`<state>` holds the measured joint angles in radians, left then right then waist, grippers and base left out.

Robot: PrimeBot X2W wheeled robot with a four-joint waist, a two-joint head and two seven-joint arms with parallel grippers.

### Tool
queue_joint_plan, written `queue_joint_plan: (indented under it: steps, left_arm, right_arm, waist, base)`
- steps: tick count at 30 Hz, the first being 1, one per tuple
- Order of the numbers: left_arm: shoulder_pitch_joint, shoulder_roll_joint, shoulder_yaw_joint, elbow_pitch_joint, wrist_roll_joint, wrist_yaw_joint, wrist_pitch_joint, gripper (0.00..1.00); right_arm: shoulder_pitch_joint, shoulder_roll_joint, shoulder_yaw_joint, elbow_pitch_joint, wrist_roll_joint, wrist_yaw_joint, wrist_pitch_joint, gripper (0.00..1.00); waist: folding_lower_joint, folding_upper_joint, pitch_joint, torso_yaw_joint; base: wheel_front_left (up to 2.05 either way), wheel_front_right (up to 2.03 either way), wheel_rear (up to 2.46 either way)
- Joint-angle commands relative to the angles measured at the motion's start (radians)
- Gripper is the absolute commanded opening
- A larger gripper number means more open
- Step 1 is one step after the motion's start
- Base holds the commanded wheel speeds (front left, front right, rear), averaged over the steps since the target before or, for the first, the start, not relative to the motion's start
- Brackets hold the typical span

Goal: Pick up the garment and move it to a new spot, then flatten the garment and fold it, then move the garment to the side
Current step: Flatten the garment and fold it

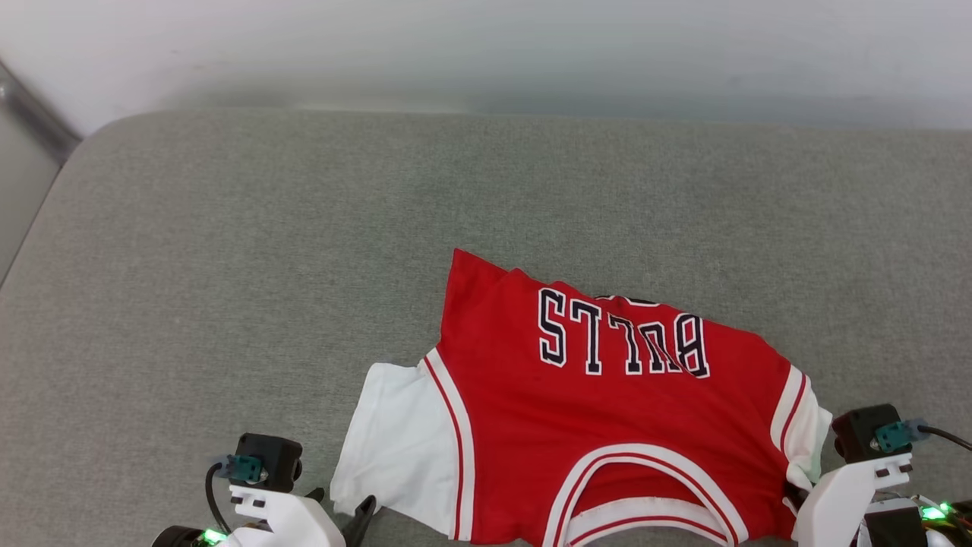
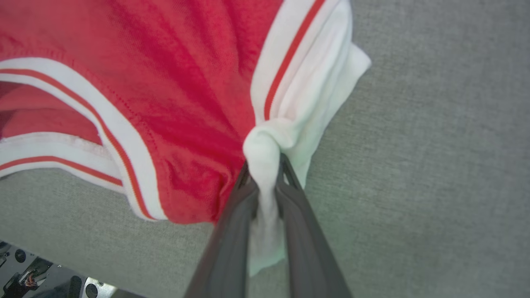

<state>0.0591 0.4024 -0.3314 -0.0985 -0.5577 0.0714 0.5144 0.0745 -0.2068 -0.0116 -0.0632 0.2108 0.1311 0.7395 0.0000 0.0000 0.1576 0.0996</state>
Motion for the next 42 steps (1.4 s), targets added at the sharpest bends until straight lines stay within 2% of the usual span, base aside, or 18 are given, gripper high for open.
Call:
queue_joint_plan:
  steps: [1,9,11,12,14,15,21,28,42]
  left_arm:
    - [-0.01,0.004,-0.001,0.003,0.003,0.007,0.007,1.0]
    - [-0.033,-0.002,-0.009,0.048,0.007,0.022,0.029,1.0]
    - [-0.043,-0.01,-0.016,0.066,-0.004,0.014,0.037,1.0]
    - [-0.046,-0.012,-0.023,0.076,-0.008,0.007,0.044,0.84]
    - [-0.052,-0.017,-0.034,0.096,-0.012,-0.003,0.05,0.09]
    - [-0.056,-0.019,-0.036,0.104,-0.016,-0.006,0.05,0.0]
    - [-0.067,-0.028,-0.041,0.121,-0.034,-0.029,0.033,0.0]
    - [-0.046,-0.031,0.008,0.031,-0.072,-0.041,-0.043,0.0]
    - [-0.059,0.067,0.153,-0.288,-0.089,-0.017,-0.081,0.0]
  right_arm:
    - [-0.016,-0.001,0.001,-0.004,0.004,-0.001,0.001,0.0]
    - [-0.045,-0.01,0.018,-0.013,0.007,-0.001,-0.004,0.0]
    - [-0.055,-0.02,0.028,-0.014,0.008,-0.001,-0.001,0.0]
    - [-0.059,-0.025,0.031,-0.015,0.008,-0.001,-0.001,0.0]
    - [-0.065,-0.035,0.036,-0.017,0.011,-0.001,0.002,0.0]
    - [-0.069,-0.039,0.039,-0.018,0.012,-0.001,0.004,0.0]
    - [-0.072,-0.059,0.037,-0.015,0.021,-0.001,0.003,0.0]
    - [-0.059,-0.077,0.043,-0.033,0.046,-0.001,-0.005,0.0]
    - [-0.171,-0.198,0.011,-0.189,0.157,-0.001,-0.002,0.0]
  waist:
    - [0.0,0.0,0.01,-0.007]
    - [0.0,0.0,0.057,-0.02]
    - [0.0,0.0,0.068,-0.022]
    - [0.0,0.0,0.073,-0.022]
    - [0.0,0.0,0.081,-0.021]
    - [0.0,0.0,0.083,-0.02]
    - [0.0,0.0,0.069,-0.011]
    - [0.0,0.0,-0.001,-0.004]
    - [0.0,0.0,-0.097,-0.015]
  base:
    - [0.0,0.0,0.0]
    - [0.0,0.0,0.0]
    - [0.0,0.0,0.0]
    - [0.0,0.0,0.0]
    - [0.0,0.0,0.0]
    - [0.0,0.0,0.0]
    - [0.0,0.0,0.0]
    - [0.0,0.0,0.0]
    - [0.0,0.0,0.0]
